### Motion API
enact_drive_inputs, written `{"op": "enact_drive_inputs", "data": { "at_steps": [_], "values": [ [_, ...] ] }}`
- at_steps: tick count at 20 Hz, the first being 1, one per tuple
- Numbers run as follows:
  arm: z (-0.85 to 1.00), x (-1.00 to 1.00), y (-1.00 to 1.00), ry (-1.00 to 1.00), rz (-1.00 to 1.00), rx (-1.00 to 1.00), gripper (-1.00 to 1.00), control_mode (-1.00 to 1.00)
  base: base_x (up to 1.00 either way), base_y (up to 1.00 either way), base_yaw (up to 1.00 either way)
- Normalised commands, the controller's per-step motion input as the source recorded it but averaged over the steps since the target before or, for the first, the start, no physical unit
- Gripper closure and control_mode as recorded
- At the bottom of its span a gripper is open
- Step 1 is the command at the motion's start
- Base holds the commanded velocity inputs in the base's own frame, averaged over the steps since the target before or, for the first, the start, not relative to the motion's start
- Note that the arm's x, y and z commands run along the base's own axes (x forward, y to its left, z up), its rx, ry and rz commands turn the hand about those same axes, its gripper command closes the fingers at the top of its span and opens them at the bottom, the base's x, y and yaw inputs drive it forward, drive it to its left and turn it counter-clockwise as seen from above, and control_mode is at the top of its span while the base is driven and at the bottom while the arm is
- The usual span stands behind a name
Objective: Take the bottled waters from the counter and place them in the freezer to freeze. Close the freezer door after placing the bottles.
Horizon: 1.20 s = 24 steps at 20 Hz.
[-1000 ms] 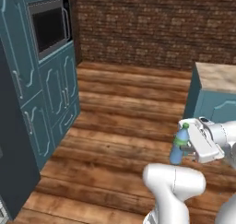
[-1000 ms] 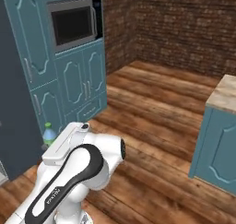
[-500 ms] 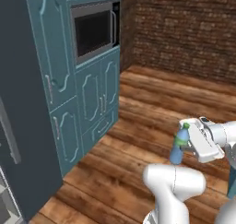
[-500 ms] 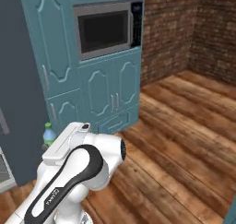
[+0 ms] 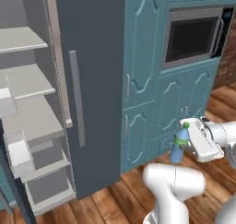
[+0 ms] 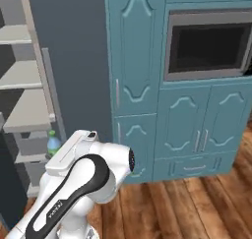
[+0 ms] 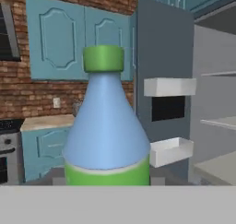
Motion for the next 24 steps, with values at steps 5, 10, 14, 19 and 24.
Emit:
{"op": "enact_drive_inputs", "data": {
  "at_steps": [5, 10, 14, 19, 24],
  "values": [
    [0.00, 0.00, 0.00, 0.00, 0.00, 0.00, 1.00, 1.00, 0.58, 0.06, 0.82],
    [0.00, 0.00, 0.00, 0.00, 0.00, 0.00, 1.00, 1.00, 0.47, 0.04, 0.69],
    [0.00, 0.00, 0.00, 0.00, 0.00, 0.00, 1.00, 1.00, 0.45, 0.06, 0.45],
    [0.00, 0.00, 0.00, 0.00, 0.00, 0.00, 1.00, 1.00, 0.29, 0.26, 0.05],
    [0.00, 0.00, 0.00, 0.00, 0.00, 0.00, 1.00, 1.00, 0.44, 0.57, -0.07]
  ]
}}
